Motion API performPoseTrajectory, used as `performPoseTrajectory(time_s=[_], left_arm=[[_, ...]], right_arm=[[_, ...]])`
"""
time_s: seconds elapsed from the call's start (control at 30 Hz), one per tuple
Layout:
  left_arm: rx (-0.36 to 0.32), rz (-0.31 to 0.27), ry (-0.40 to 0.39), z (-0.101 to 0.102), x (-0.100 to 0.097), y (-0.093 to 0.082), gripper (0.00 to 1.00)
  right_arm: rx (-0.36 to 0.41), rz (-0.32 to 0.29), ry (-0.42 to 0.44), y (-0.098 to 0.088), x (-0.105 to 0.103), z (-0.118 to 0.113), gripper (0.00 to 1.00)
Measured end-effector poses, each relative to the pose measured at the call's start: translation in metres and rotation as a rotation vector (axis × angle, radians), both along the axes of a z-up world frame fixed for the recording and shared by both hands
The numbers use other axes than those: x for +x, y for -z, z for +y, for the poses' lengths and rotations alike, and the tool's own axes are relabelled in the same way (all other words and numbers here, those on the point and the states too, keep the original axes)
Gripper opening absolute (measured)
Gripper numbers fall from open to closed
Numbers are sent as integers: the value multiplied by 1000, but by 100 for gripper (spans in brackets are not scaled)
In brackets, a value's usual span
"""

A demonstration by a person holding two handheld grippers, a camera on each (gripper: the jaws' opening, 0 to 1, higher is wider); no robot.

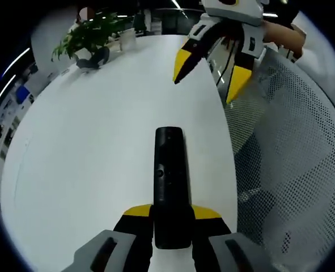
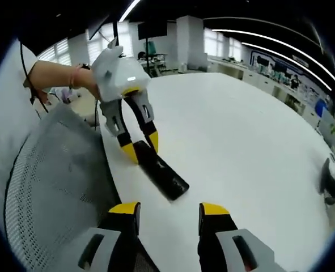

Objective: Press the specified remote control buttons in sequence, fully releasing each button before pressing the next.

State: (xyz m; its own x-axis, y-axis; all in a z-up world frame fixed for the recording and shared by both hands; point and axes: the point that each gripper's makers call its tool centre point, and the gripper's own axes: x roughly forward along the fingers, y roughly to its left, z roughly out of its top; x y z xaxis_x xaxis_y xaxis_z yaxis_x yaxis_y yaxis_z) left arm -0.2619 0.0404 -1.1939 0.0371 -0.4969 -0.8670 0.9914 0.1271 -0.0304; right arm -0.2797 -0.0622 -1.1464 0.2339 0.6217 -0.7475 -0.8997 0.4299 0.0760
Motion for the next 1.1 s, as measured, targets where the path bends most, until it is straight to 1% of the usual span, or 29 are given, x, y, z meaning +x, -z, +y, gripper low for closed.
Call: performPoseTrajectory(time_s=[0.03, 0.13, 0.2, 0.23, 0.33, 0.47, 0.5, 0.63, 0.73, 0.8, 0.9, 1.0, 1.1], left_arm=[[-2, -1, 4, 0, -1, 0, 22], [-3, -7, 13, 0, -5, 0, 22], [-2, -14, 33, 0, -8, 0, 22], [-1, -17, 44, 0, -10, 0, 22], [3, -26, 85, 0, -14, 0, 22], [2, -30, 105, 0, -13, 1, 22], [1, -31, 121, 0, -14, 1, 22], [1, -34, 140, 0, -14, 1, 23], [-8, -34, 155, 0, -14, 1, 23], [-17, -27, 149, 1, -13, 0, 23], [-32, -31, 154, 1, -14, 0, 23], [-42, -24, 144, 1, -13, 0, 23], [-37, -22, 145, 0, -14, 0, 23]], right_arm=[[-5, 12, -10, 2, -1, 1, 34], [-25, 24, -76, 6, -1, 7, 27], [-41, 20, -112, 9, 0, 11, 25], [-44, 22, -117, 10, 0, 12, 24], [-65, 38, -174, 15, -1, 17, 20], [-99, 50, -239, 23, -3, 21, 17], [-112, 54, -264, 25, -5, 22, 16], [-140, 41, -327, 30, -5, 24, 10], [-150, 45, -356, 32, -4, 25, 6], [-165, 44, -371, 35, -3, 25, 4], [-216, 23, -417, 38, 0, 23, 0], [-234, 12, -436, 39, 1, 23, 0], [-247, 1, -447, 39, 3, 22, 0]])
